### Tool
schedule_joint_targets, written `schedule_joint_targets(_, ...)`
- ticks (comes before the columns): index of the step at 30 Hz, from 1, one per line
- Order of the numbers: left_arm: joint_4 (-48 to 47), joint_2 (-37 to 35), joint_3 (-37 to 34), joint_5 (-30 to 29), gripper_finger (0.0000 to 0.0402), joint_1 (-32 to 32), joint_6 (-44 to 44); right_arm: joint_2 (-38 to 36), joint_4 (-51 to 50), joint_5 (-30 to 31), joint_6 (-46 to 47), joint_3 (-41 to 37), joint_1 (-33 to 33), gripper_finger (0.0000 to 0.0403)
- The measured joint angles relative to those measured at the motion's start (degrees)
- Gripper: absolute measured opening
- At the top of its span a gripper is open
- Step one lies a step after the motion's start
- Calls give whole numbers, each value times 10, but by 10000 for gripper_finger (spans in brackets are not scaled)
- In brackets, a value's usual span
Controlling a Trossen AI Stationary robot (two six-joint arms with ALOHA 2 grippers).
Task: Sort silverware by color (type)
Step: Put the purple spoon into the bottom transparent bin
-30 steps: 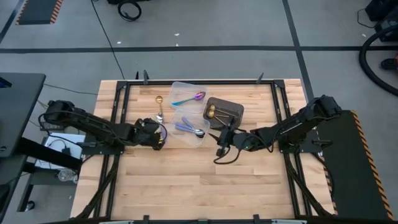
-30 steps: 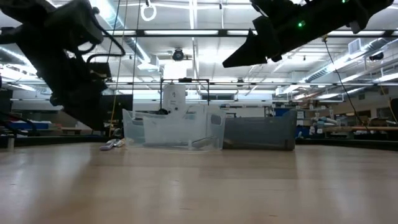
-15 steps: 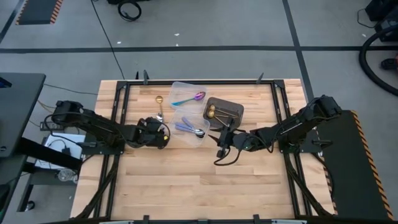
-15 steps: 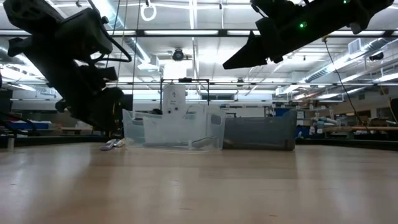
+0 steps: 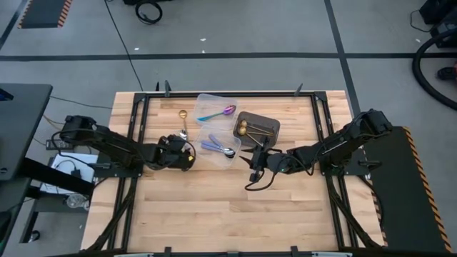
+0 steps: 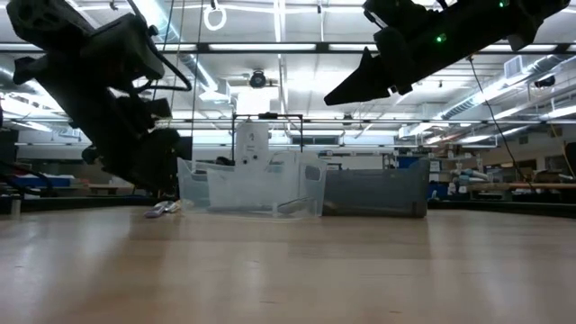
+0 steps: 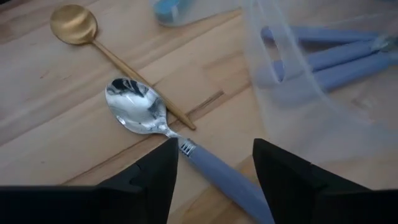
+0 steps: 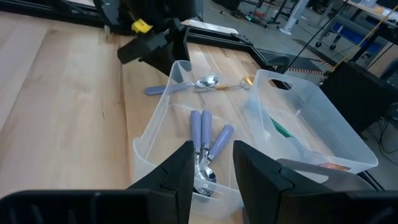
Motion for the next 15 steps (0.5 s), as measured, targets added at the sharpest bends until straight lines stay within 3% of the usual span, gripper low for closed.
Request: schedule_joint_targets(15,21,85,2,25,184,9,-2,0,-20,-13,30,0,1,121)
